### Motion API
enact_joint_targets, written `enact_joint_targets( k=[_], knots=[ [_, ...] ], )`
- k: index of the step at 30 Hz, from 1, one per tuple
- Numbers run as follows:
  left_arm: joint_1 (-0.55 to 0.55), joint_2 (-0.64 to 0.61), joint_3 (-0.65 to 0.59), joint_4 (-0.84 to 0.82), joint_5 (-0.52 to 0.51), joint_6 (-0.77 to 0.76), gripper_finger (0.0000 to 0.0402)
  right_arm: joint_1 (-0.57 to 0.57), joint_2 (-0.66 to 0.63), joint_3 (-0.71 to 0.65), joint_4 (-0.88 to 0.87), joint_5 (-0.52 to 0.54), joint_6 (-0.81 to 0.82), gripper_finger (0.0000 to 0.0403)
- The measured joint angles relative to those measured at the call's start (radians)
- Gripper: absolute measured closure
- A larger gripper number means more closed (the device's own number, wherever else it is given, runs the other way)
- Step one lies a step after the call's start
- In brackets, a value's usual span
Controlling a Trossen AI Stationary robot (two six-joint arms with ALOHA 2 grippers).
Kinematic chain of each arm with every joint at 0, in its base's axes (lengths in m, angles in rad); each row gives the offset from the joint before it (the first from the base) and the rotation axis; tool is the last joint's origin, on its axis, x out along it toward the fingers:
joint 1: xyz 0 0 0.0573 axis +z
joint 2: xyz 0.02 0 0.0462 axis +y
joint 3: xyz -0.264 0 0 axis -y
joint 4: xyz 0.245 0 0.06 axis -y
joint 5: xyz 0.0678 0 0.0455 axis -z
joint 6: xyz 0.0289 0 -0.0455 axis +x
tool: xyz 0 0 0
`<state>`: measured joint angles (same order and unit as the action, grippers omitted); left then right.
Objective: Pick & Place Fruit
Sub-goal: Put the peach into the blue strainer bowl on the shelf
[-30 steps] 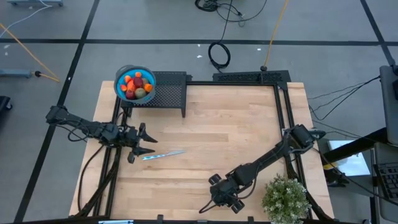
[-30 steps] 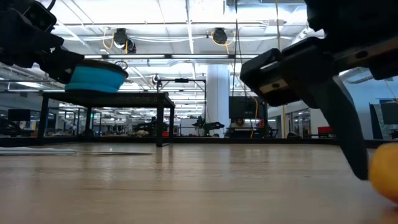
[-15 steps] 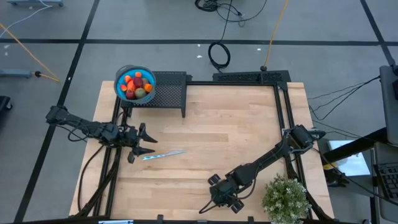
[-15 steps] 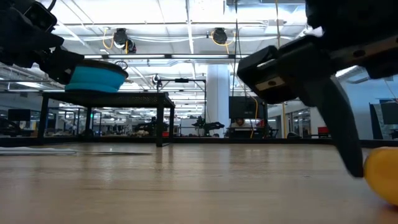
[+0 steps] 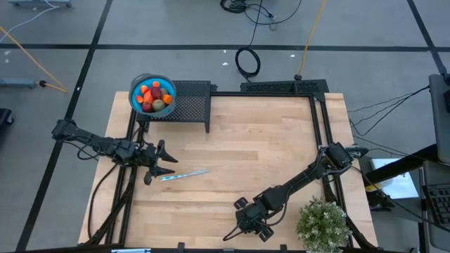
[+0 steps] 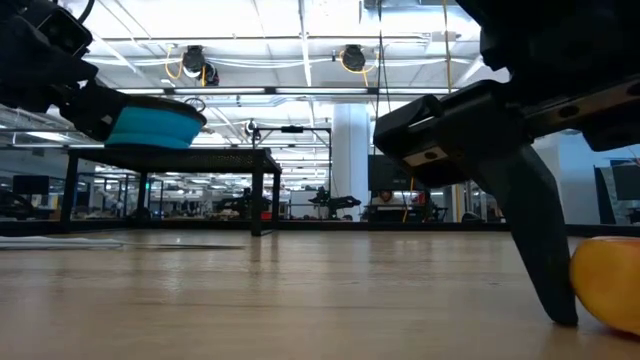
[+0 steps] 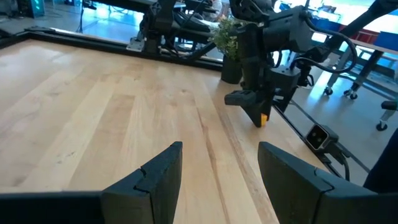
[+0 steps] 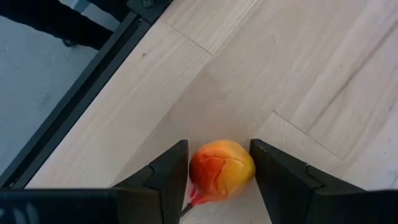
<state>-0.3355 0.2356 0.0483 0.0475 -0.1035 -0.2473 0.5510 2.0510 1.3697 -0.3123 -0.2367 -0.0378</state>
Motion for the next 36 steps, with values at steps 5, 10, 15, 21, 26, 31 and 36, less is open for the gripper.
enact_joint_targets(
  k=[5, 10, 15, 21, 26, 31, 36],
  knots=[
    [0.0, 0.0, 0.0, 0.0, 0.001, 0.0, 0.019, 0.0, 0.0, -0.001, -0.003, 0.0, 0.002, 0.0242],
    [0.0, 0.0, 0.0, 0.0, 0.001, 0.0, 0.019, 0.0, -0.007, -0.002, -0.007, 0.002, 0.003, 0.0272],
    [0.0, 0.0, 0.0, 0.002, 0.001, 0.0, 0.019, -0.014, -0.038, -0.007, -0.03, 0.002, 0.003, 0.0279],
    [0.0, 0.0, 0.0, 0.018, 0.0, 0.001, 0.019, -0.069, -0.129, -0.006, -0.015, 0.004, 0.018, 0.0276],
    [0.0, 0.0, 0.0, 0.046, -0.002, 0.0, 0.019, -0.135, -0.239, -0.005, 0.02, 0.003, 0.019, 0.0276],
    [0.0, 0.0, 0.0, 0.1, -0.002, 0.0, 0.019, -0.203, -0.357, -0.005, 0.114, 0.001, 0.018, 0.0276],
    [0.0, 0.0, 0.0, 0.147, -0.002, 0.006, 0.019, -0.274, -0.456, -0.004, 0.268, 0.0, 0.018, 0.0275]
  ],
)
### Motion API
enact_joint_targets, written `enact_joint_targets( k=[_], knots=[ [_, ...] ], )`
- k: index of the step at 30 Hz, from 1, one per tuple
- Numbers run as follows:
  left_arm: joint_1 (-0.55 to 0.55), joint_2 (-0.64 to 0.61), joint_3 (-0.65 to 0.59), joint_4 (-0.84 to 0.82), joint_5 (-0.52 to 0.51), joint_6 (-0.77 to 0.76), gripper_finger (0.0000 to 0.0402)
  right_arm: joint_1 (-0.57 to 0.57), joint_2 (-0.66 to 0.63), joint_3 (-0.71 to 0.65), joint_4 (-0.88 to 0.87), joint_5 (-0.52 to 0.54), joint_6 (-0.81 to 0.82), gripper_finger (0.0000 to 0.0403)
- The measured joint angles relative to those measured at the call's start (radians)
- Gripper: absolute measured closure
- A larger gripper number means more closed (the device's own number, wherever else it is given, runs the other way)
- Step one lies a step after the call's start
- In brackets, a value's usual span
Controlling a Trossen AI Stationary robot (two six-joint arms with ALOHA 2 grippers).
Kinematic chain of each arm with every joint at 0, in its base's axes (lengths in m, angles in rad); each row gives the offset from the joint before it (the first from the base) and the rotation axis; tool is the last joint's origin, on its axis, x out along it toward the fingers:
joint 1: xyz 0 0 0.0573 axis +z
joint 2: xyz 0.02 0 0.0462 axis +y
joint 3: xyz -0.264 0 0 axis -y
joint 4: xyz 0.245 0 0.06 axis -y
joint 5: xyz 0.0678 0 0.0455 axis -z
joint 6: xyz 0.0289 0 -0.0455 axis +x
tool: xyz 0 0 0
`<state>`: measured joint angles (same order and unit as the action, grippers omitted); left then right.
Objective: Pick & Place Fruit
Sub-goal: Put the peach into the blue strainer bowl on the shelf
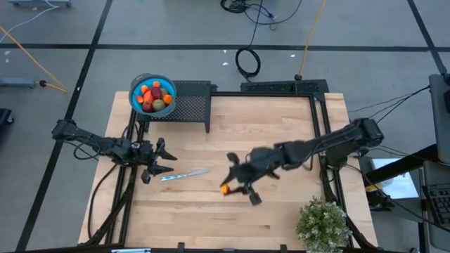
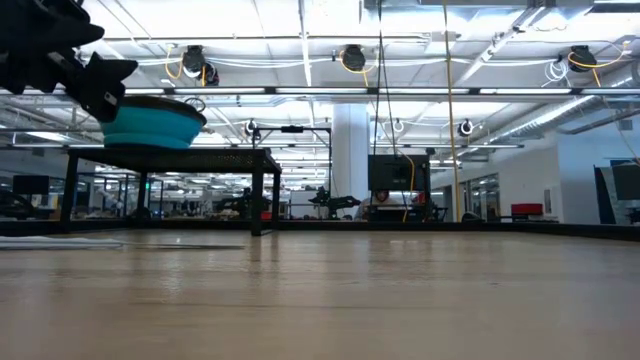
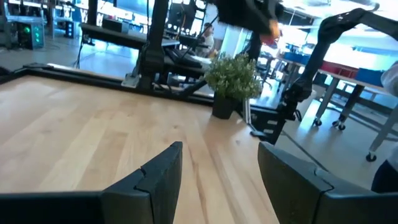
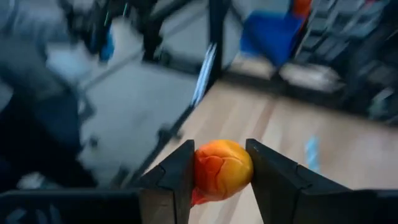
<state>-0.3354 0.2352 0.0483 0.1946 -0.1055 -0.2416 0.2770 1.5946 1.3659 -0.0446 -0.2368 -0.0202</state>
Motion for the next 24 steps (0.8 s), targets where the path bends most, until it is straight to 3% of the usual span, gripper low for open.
enact_joint_targets(
  k=[7, 24],
  knots=[
    [0.0, 0.0, 0.0, 0.024, 0.0, 0.001, 0.019, -0.089, -0.065, 0.0, 0.175, -0.003, 0.001, 0.0275],
    [0.0, 0.0, 0.0, 0.181, 0.0, -0.008, 0.019, -0.242, -0.066, 0.0, 0.511, 0.0, 0.008, 0.0275]
  ],
)
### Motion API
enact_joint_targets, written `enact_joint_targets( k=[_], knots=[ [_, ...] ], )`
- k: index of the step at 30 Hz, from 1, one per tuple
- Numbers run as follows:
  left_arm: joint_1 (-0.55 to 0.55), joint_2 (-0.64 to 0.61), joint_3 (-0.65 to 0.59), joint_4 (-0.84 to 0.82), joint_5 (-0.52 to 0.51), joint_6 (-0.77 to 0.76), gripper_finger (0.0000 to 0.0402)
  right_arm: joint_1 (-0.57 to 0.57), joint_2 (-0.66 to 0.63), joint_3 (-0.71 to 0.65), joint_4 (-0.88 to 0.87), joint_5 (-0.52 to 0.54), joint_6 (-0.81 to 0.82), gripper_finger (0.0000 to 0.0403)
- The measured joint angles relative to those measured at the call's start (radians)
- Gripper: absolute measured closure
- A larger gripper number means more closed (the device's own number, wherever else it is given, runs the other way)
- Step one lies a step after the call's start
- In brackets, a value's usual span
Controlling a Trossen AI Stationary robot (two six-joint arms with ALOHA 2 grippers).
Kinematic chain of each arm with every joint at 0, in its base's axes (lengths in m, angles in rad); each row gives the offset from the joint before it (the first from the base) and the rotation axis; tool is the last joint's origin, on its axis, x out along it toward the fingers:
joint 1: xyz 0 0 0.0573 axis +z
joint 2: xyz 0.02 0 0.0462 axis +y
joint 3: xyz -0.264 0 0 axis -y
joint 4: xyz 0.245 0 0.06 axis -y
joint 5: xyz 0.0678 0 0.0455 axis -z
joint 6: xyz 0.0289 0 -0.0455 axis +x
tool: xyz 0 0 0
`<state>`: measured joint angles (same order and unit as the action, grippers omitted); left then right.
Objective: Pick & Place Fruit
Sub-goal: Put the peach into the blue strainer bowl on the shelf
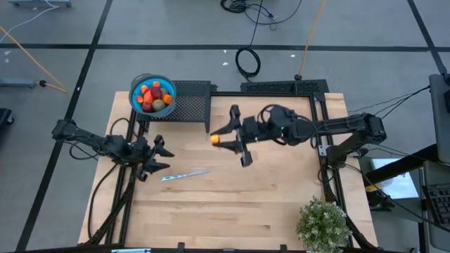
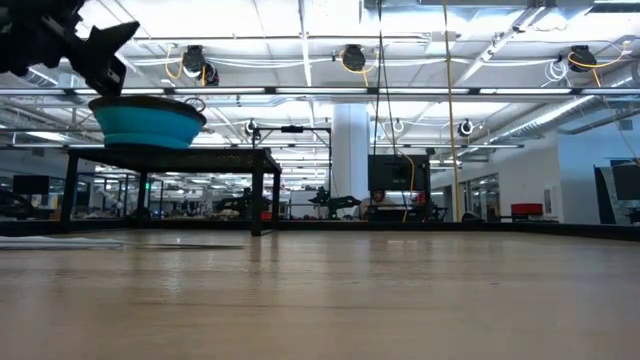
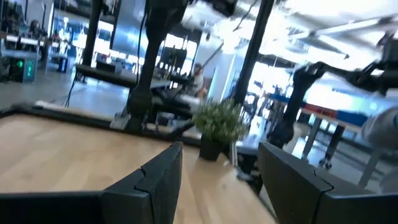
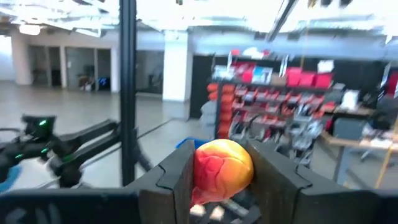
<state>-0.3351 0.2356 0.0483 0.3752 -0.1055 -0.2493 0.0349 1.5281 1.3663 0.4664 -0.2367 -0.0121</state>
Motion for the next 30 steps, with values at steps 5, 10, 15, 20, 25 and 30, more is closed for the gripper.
enact_joint_targets(
  k=[5, 10, 15, 20, 25, 30],
  knots=[
    [0.0, 0.0, 0.0, 0.097, 0.0, 0.0, 0.019, -0.04, 0.0, 0.0, 0.069, 0.002, -0.039, 0.0275],
    [0.0, 0.0, 0.0, 0.16, 0.0, 0.013, 0.019, -0.071, 0.0, 0.0, 0.091, 0.003, -0.066, 0.0275],
    [0.0, 0.0, 0.0, 0.195, 0.0, 0.015, 0.019, -0.093, 0.0, 0.0, 0.077, 0.001, -0.056, 0.0275],
    [0.0, 0.0, 0.0, 0.228, -0.001, 0.018, 0.019, -0.123, 0.0, -0.048, 0.092, -0.004, 0.076, 0.0275],
    [0.0, 0.0, 0.0, 0.23, -0.006, 0.012, 0.019, -0.184, 0.0, -0.093, 0.111, -0.12, 0.36, 0.0275],
    [0.0, 0.0, 0.0, 0.23, -0.09, -0.054, 0.019, -0.253, 0.0, -0.158, 0.166, -0.227, 0.658, 0.0275]
  ],
)
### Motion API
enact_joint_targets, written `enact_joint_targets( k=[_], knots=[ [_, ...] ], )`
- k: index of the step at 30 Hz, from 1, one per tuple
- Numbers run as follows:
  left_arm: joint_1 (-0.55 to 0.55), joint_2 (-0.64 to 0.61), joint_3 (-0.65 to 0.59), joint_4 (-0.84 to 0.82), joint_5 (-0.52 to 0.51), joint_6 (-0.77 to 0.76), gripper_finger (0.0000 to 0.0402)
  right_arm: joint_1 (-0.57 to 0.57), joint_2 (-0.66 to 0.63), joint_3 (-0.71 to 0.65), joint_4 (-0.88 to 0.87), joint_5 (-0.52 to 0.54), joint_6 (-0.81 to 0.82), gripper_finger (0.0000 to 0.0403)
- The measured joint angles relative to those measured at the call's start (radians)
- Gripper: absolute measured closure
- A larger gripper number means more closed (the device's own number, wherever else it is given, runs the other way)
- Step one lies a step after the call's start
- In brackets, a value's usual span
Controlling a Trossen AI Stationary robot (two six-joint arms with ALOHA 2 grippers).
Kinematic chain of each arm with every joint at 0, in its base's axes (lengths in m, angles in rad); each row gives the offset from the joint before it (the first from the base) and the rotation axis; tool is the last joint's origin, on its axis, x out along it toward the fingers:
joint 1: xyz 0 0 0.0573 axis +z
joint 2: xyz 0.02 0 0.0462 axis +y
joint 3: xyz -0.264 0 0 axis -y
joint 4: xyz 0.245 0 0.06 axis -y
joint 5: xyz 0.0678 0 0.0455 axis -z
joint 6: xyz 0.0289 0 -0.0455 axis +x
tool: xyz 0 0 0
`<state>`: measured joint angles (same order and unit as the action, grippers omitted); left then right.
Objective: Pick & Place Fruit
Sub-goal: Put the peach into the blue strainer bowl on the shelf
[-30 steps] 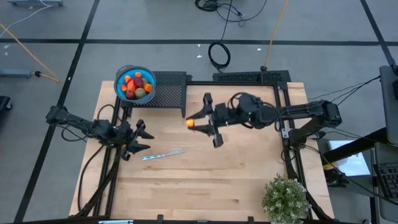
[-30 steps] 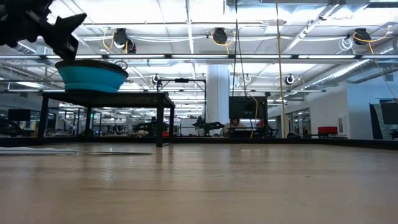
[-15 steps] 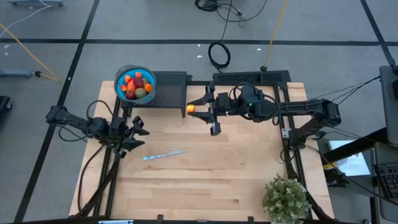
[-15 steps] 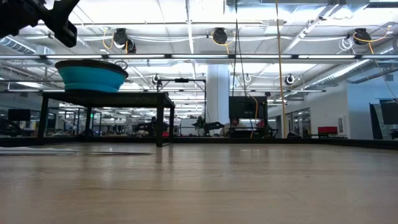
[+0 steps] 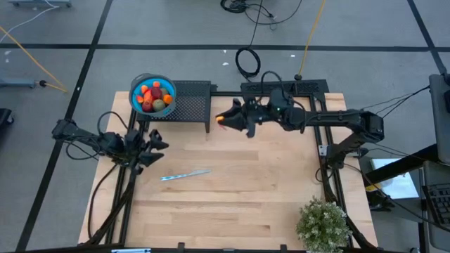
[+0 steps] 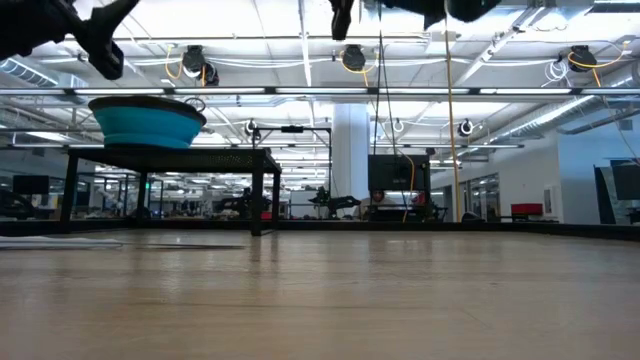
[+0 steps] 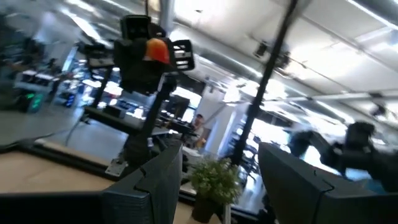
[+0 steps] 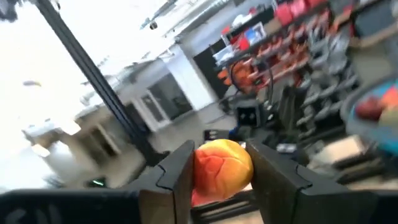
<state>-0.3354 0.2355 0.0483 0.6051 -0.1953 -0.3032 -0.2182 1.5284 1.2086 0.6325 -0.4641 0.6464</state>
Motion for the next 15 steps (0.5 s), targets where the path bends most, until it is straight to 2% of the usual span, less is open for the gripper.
enact_joint_targets(
  k=[8, 15],
  knots=[
    [0.0, 0.0, 0.0, -0.001, -0.17, -0.074, 0.019, -0.097, 0.0, -0.095, 0.164, -0.254, 0.505, 0.0275],
    [0.0, 0.0, 0.007, -0.004, -0.246, -0.069, 0.019, -0.124, 0.0, -0.138, 0.364, -0.468, 0.86, 0.0275]
  ],
)
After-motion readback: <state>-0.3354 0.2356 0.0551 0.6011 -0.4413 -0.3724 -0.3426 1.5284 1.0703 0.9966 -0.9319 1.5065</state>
